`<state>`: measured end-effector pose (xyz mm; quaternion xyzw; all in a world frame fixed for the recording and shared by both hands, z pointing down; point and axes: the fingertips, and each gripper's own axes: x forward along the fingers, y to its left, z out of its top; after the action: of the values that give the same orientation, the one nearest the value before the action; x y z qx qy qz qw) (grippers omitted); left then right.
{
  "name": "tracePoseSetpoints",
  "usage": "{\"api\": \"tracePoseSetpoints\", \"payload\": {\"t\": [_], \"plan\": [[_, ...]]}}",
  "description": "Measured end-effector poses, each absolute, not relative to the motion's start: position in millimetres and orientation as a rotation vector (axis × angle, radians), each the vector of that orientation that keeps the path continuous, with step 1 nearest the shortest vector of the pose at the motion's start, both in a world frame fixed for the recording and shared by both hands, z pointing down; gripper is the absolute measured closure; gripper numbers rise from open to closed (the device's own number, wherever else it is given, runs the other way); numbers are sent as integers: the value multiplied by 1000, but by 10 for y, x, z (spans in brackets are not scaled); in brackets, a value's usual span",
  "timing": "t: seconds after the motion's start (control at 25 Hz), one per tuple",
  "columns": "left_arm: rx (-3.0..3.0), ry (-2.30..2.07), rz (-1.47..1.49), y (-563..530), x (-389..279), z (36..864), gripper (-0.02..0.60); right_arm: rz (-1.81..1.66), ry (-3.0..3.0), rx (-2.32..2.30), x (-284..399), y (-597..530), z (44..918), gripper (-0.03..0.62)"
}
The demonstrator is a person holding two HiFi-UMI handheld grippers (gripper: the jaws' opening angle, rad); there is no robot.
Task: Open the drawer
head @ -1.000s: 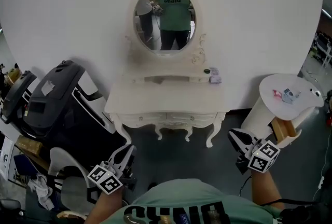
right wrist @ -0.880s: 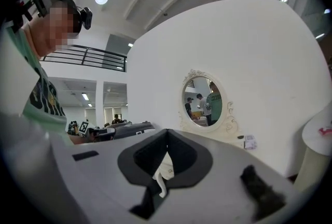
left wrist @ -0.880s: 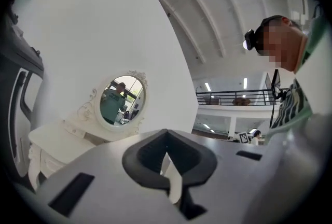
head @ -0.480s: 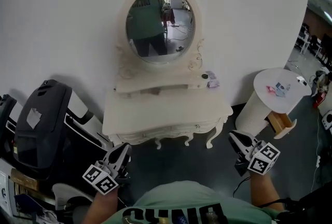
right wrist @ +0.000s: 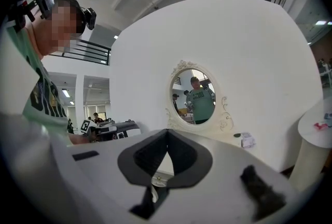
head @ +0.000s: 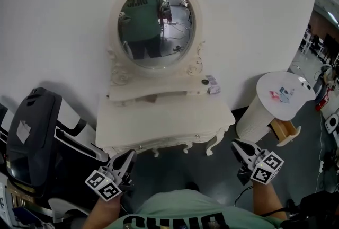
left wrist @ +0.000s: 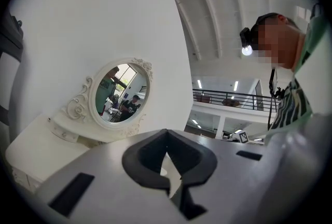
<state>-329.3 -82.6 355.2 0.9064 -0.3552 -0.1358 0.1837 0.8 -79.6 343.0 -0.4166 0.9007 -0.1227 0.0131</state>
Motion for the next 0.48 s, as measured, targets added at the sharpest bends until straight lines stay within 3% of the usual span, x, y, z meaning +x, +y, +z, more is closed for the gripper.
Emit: {"api": "tracePoseSetpoints", "payload": {"t": [0.48], "plan": [[2506,-1300,-388,-1606,-2418,3327,574,-297,2908,-943,706,-2376,3321,582]]}}
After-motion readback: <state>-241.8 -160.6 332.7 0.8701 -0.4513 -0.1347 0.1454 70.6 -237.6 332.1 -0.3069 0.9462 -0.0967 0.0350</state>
